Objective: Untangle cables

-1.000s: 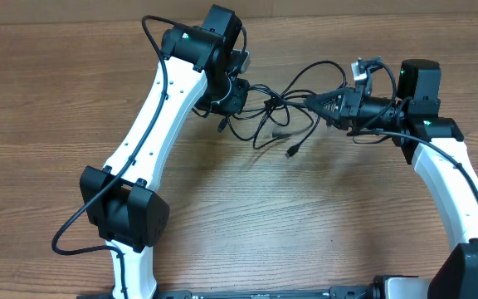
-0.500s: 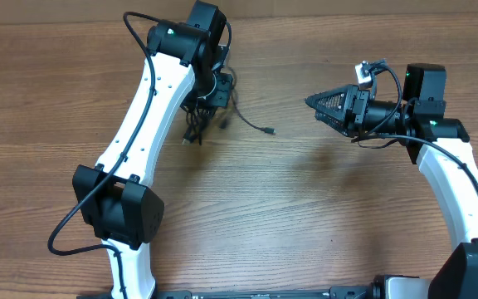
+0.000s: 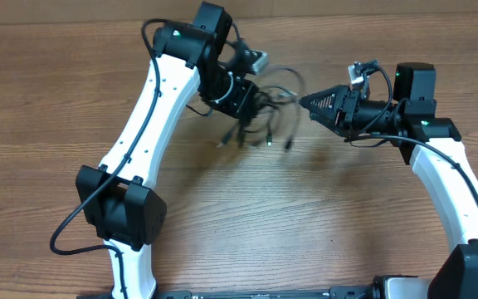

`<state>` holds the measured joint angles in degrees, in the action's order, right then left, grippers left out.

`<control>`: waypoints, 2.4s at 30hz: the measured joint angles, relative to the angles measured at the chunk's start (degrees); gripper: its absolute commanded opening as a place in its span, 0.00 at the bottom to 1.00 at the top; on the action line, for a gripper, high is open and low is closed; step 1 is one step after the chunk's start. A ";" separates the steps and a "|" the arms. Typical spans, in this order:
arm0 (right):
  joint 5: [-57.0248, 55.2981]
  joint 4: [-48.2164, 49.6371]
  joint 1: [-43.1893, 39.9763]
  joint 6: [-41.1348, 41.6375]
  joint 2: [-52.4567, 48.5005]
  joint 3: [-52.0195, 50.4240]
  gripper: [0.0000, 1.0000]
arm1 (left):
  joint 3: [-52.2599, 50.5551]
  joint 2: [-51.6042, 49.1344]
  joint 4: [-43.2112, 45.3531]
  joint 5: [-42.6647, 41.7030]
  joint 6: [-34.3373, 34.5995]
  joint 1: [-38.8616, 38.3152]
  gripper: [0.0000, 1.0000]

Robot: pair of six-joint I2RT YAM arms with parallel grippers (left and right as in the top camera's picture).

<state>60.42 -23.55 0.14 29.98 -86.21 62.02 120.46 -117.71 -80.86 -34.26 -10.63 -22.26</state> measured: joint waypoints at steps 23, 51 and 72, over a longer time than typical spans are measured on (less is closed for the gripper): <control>-2.91 6.21 5.20 4.61 0.02 0.02 0.30 | -0.04 0.00 5.33 -10.19 -4.33 -4.17 0.05; -2.40 10.12 4.85 4.98 0.87 0.07 0.04 | -0.11 -0.20 5.40 -14.69 1.27 -2.95 0.04; -5.27 4.46 1.03 6.36 0.76 0.07 0.34 | -0.11 -0.20 7.80 -11.19 5.92 -1.75 0.05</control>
<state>55.16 -19.09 1.17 36.34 -85.45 62.08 120.36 -117.91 -73.06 -45.45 -4.71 -24.01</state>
